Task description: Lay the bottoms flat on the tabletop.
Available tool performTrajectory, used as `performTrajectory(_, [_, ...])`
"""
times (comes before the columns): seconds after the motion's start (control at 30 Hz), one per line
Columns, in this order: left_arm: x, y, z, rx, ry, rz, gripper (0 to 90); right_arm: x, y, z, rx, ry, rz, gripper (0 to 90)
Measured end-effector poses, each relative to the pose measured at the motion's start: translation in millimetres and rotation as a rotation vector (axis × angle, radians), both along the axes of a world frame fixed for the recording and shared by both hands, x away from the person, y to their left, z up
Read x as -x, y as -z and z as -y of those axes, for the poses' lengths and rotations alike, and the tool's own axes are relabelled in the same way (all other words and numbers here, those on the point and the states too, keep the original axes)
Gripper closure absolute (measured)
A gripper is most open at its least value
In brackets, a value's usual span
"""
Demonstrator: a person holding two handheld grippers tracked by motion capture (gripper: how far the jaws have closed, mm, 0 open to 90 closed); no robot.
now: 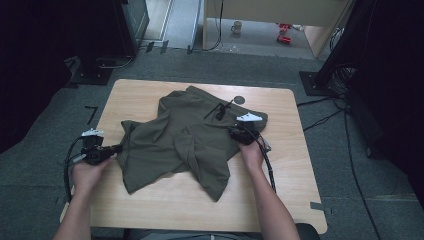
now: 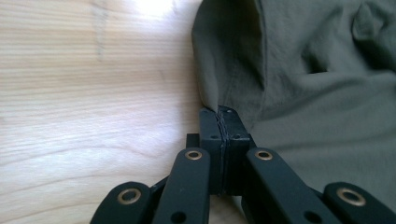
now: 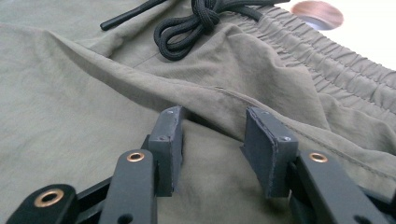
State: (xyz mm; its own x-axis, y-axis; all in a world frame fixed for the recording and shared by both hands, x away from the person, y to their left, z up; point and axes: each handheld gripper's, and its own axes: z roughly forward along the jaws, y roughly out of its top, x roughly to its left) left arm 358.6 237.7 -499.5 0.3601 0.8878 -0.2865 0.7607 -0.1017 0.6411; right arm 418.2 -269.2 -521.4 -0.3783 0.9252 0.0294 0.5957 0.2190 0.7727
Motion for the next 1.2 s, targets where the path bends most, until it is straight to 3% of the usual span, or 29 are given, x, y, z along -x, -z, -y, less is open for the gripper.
performTrajectory(0.2, [8.5, -1.7, 12.0, 0.011, 0.057, -0.010, 88.8, 13.4, 0.2, 27.7, 0.007, 0.069, 0.001, 57.5])
performTrajectory(0.33, [16.9, -10.5, 17.8, 0.008, 0.070, 0.026, 82.8, 16.4, 0.2, 40.6, 0.006, 0.095, -0.001, 56.9])
performTrajectory(0.47, [21.0, -18.8, 18.5, 0.039, 0.061, 0.076, 78.6, 14.6, 0.3, 45.6, 0.007, 0.117, -0.001, 55.6])
performTrajectory(0.63, [16.2, -23.4, 22.3, 0.051, 0.045, 0.131, 71.2, 12.0, 0.3, 46.3, 0.005, 0.114, -0.003, 55.4])
performTrajectory(0.77, [7.8, -29.0, 26.6, 0.089, 0.032, 0.157, 70.4, 12.0, 0.3, 46.0, 0.008, 0.116, -0.002, 55.4])
performTrajectory(0.9, [-3.2, -31.2, 43.3, 0.045, 0.069, 0.150, 79.1, 12.0, 0.3, 45.6, 0.009, 0.117, -0.001, 55.6])
performTrajectory(1.07, [-15.1, -24.5, 70.4, -0.036, 0.111, 0.142, 81.0, 12.7, 0.3, 44.1, 0.011, 0.123, 0.002, 56.9])
performTrajectory(1.2, [-26.3, -20.1, 87.7, -0.061, 0.125, 0.144, 81.1, 13.3, 0.3, 43.0, 0.014, 0.129, 0.003, 57.7])
